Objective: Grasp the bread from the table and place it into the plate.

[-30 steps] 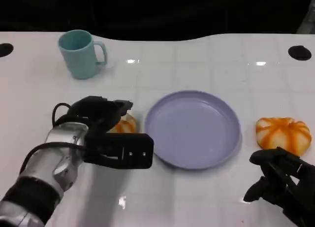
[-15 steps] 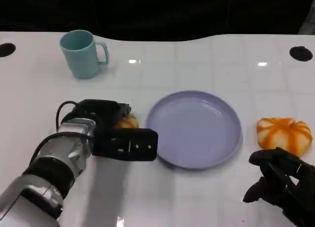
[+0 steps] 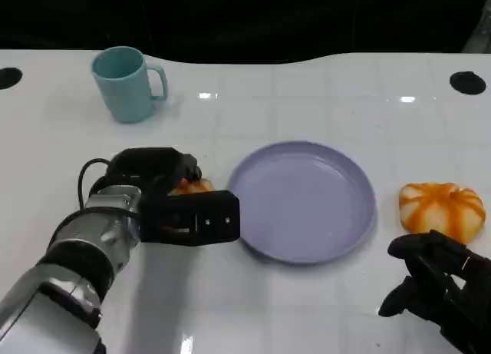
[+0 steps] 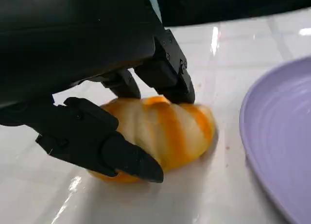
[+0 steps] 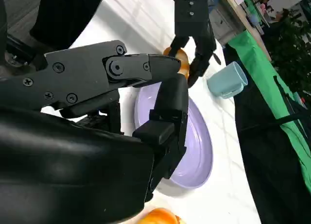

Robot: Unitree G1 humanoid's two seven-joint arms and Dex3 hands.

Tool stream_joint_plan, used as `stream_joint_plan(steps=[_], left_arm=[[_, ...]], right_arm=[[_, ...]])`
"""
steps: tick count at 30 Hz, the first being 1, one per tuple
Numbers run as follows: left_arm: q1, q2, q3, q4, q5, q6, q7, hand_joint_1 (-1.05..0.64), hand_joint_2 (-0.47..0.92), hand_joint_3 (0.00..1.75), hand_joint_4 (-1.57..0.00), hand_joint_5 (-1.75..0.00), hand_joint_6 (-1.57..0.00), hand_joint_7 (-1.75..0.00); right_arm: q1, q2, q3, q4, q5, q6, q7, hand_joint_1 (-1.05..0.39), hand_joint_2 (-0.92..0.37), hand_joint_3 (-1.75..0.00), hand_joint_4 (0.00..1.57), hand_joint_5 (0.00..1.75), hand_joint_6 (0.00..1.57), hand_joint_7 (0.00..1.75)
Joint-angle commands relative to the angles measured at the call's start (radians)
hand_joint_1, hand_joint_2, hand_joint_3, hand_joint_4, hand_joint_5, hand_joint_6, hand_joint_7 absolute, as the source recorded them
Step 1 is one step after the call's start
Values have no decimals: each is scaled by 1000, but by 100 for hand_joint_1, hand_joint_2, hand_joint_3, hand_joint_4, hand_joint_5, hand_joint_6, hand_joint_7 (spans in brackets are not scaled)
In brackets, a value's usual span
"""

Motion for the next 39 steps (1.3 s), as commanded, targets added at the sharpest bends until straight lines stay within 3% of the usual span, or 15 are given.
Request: stream_joint_plan(steps=[1, 7, 9, 11, 14, 15, 18, 21, 23, 33, 39], left_arm=[[10, 20, 20, 27, -29, -9, 54, -29, 92, 33, -74, -174, -52, -167], [12, 30, 114, 13, -135, -87, 78, -19, 92, 31, -76, -175, -54, -172], [2, 27, 147, 10, -171, -81, 65, -19, 84, 55, -77, -175, -60, -166], [-8, 28, 169, 2, -195, -80, 56, -19, 79, 61, -77, -175, -65, -150], [-24, 33, 195, -23, -225, -86, 23, -15, 75, 68, -78, -175, -61, -161], [-31, 33, 196, -36, -226, -87, 21, -17, 77, 64, -77, -175, -62, -143], [-42, 37, 193, -67, -225, -92, 5, -15, 75, 70, -77, -175, -59, -164], [-60, 44, 173, -97, -210, -145, -26, -14, 61, 97, -80, -175, -61, -173], [-64, 42, 172, -107, -212, -153, -37, -15, 58, 103, -81, -175, -63, -174], [-128, -28, 83, -144, -145, -237, -35, -18, 58, 102, -87, -175, -67, -175], [-149, -54, 48, -134, -114, -251, -39, -21, 62, 87, -87, -175, -65, -174]], right_arm=[[1, -15, -9, 4, 0, -20, 15, -45, -92, -29, 59, 146, 49, 121], [-4, -11, -10, 7, -1, -18, 6, -45, -92, -28, 59, 147, 50, 122], [-5, -11, -10, 9, -4, -21, 5, -46, -92, -29, 60, 148, 50, 123], [-7, -13, -10, 10, -5, -21, 5, -46, -92, -29, 59, 148, 50, 123], [-10, -15, -12, 11, -3, -13, 3, -45, -92, -29, 60, 148, 51, 124], [-10, -16, -13, 12, -1, -11, 4, -45, -92, -28, 59, 148, 50, 124], [-11, -19, -13, 15, -1, -14, 10, -45, -92, -27, 59, 148, 51, 124], [-10, -18, -14, 14, 2, -12, 9, -45, -92, -27, 59, 148, 50, 123], [-9, -17, -14, 14, 3, -11, 9, -45, -92, -27, 59, 148, 50, 124], [-4, -18, -6, 2, -5, -9, 3, -46, -92, -26, 60, 147, 50, 124], [-3, -16, -6, -2, -1, -6, 1, -46, -92, -28, 59, 147, 49, 125]])
